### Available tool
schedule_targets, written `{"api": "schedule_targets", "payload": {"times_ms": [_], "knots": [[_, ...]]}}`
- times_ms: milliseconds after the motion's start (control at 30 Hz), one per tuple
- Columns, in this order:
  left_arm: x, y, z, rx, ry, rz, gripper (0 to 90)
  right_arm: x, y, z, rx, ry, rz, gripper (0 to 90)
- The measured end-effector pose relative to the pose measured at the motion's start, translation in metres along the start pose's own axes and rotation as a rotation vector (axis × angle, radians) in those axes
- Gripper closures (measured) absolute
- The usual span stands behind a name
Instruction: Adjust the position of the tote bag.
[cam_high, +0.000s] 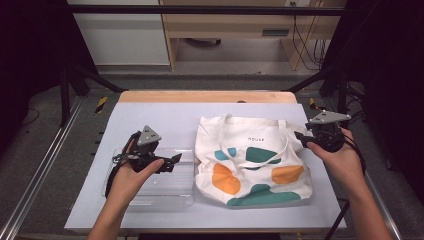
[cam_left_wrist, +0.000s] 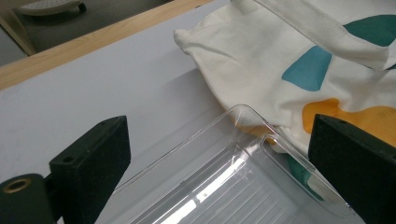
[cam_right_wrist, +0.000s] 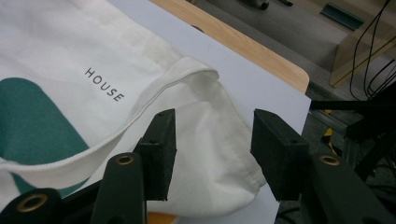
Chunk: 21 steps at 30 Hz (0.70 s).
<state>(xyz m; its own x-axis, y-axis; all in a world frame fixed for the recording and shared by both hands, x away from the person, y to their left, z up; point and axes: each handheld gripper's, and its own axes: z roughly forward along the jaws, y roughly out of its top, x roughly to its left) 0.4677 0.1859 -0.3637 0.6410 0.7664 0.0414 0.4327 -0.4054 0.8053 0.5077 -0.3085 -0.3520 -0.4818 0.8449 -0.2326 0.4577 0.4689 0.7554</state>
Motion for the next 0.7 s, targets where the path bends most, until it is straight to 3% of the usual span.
{"api": "schedule_targets", "payload": {"times_ms": [267,367,567,600,700], "knots": [[-0.001,0.002,-0.003,-0.006,0.001,0.001,5.7,-0.02,0.002,0.021,0.029,0.03,0.008,59.4],[-0.002,0.003,-0.003,-0.009,-0.006,0.003,5.7,-0.028,-0.001,0.034,0.069,0.027,0.021,60.8],[-0.002,0.003,-0.003,-0.01,-0.012,0.003,5.7,-0.032,-0.003,0.046,0.079,0.055,0.028,57.2],[-0.003,0.003,-0.003,-0.01,-0.015,0.003,5.7,-0.033,-0.001,0.047,0.048,0.087,0.04,54.5],[-0.003,0.003,-0.003,-0.007,-0.016,0.005,5.7,-0.033,0.002,0.049,0.046,0.092,0.027,51.5]]}}
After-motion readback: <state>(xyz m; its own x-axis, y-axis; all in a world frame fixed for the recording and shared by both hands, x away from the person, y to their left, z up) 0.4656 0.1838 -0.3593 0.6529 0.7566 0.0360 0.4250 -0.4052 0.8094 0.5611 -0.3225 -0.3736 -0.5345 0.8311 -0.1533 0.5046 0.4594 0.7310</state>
